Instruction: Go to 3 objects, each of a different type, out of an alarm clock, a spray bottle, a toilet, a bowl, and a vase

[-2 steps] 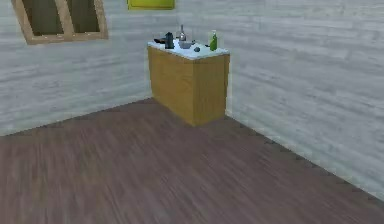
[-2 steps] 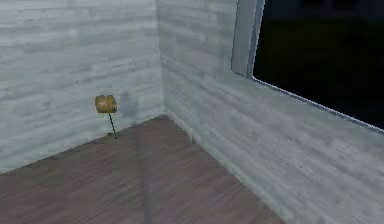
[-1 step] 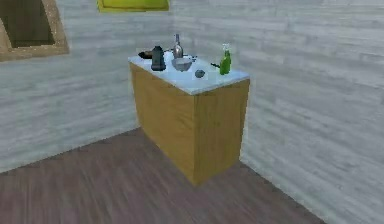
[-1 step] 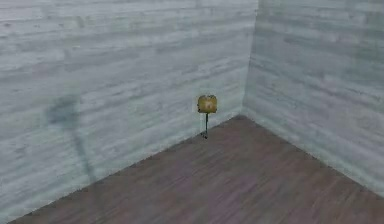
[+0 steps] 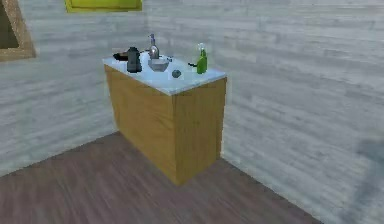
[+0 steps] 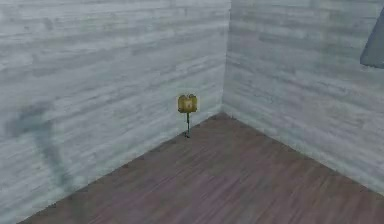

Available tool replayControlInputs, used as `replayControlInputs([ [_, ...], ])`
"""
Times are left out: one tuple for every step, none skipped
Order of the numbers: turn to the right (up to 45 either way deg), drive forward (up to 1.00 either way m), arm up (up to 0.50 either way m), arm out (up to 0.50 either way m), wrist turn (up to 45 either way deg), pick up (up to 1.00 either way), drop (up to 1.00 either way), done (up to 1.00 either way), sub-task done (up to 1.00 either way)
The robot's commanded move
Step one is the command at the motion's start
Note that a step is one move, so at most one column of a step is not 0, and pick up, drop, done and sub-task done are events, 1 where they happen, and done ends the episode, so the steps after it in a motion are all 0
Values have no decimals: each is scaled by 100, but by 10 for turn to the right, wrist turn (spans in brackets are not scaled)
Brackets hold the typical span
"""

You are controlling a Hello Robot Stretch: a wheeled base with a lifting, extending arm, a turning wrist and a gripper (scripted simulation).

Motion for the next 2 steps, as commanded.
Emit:
replayControlInputs([
  [0, 85, 0, 0, 0, 0, 0, 0, 0],
  [0, 0, 0, 0, 0, 0, 0, 0, 100],
])
